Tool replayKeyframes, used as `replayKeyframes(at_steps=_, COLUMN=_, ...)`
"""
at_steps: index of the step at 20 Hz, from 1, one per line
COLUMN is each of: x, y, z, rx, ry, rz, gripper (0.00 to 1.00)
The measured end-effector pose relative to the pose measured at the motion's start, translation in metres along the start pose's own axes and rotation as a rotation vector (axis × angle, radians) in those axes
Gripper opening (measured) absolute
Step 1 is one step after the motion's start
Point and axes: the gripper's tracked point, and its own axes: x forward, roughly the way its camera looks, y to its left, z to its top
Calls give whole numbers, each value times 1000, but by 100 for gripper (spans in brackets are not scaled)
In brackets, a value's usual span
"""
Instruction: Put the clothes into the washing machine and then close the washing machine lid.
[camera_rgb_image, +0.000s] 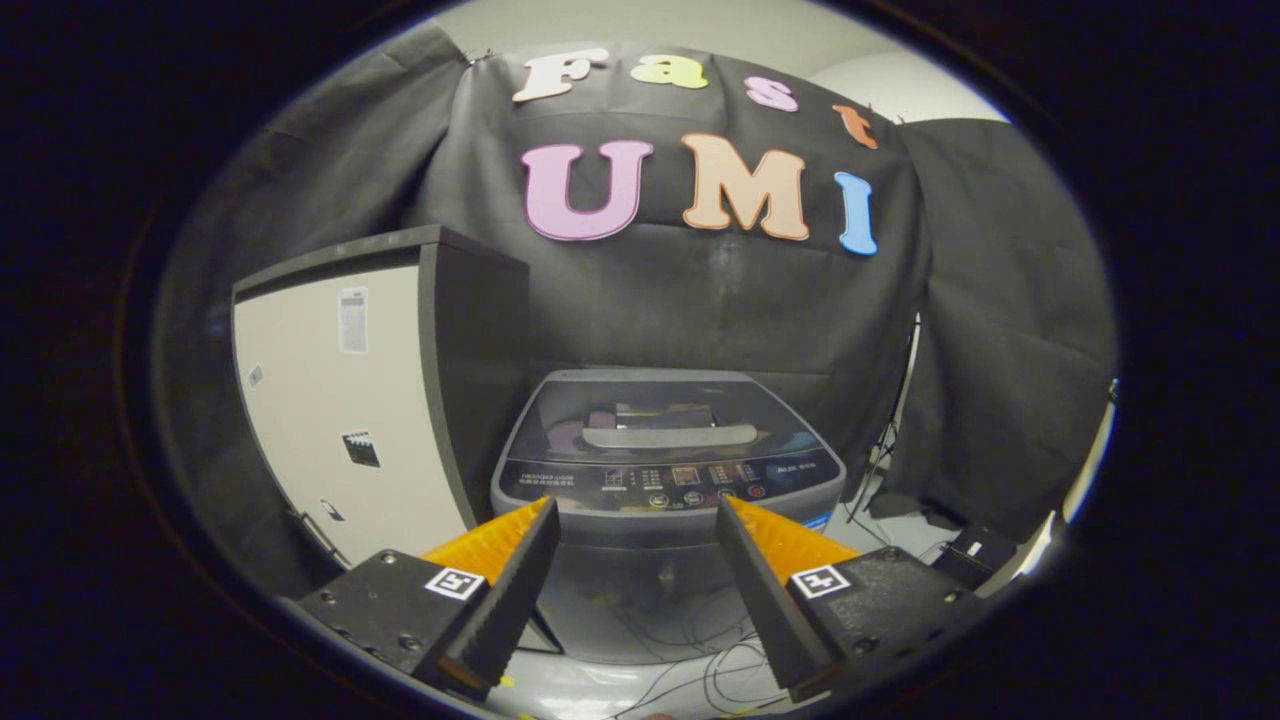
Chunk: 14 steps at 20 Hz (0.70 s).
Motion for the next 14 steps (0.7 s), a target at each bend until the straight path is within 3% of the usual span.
replayKeyframes(at_steps=10, x=2, y=-9, z=18, rx=75, ry=-108, rz=-50, gripper=94)
replayKeyframes(at_steps=14, x=1, y=-8, z=18, rx=70, ry=-99, rz=-32, gripper=97)
